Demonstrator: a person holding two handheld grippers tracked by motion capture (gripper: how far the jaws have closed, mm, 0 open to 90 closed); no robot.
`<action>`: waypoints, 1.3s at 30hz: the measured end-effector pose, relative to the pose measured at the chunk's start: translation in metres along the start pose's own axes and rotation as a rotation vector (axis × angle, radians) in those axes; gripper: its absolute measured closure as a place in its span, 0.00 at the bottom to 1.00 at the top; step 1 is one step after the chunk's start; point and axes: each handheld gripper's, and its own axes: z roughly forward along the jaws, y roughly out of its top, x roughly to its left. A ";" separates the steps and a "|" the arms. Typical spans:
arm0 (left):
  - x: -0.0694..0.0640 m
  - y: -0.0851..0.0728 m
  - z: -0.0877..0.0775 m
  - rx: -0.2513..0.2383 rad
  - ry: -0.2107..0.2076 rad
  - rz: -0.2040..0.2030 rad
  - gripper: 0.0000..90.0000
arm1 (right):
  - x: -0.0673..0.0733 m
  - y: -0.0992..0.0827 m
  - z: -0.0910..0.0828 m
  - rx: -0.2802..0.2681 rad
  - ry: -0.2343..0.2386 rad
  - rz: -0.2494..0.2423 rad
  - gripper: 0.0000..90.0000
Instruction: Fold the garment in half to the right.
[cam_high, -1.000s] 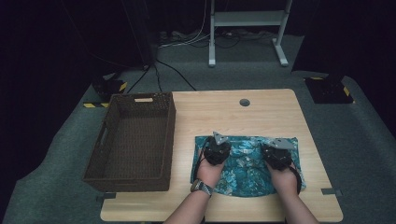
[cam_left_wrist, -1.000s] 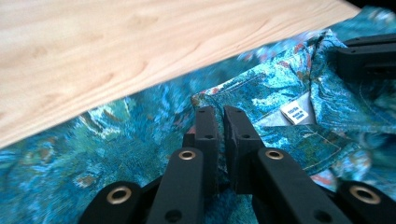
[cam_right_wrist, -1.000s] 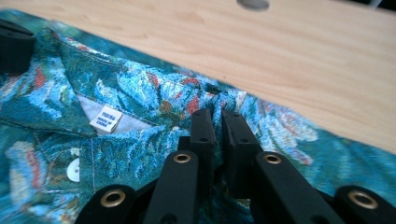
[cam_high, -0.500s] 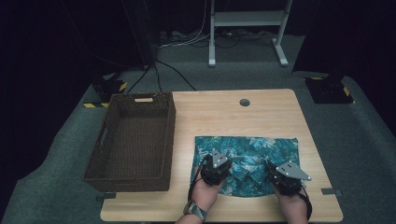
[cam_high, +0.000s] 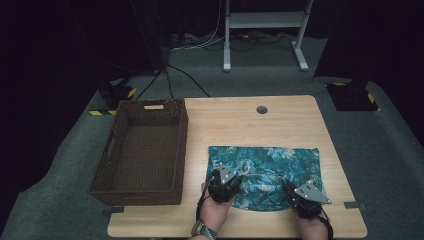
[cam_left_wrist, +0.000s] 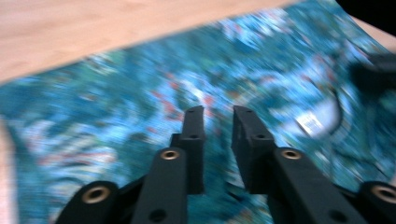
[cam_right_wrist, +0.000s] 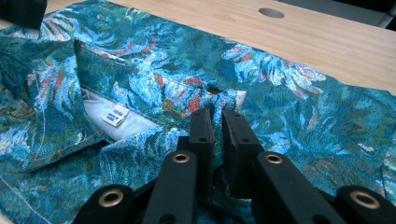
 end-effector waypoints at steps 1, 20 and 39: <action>0.003 0.001 0.002 0.001 0.017 -0.010 0.77 | 0.000 -0.001 0.000 0.000 0.001 0.002 0.92; 0.004 -0.020 0.032 0.088 0.049 -0.044 0.52 | -0.002 -0.004 -0.005 -0.005 0.010 0.026 0.87; 0.005 -0.025 0.027 0.081 -0.025 -0.100 0.50 | -0.044 0.012 0.015 0.122 -0.063 0.098 0.62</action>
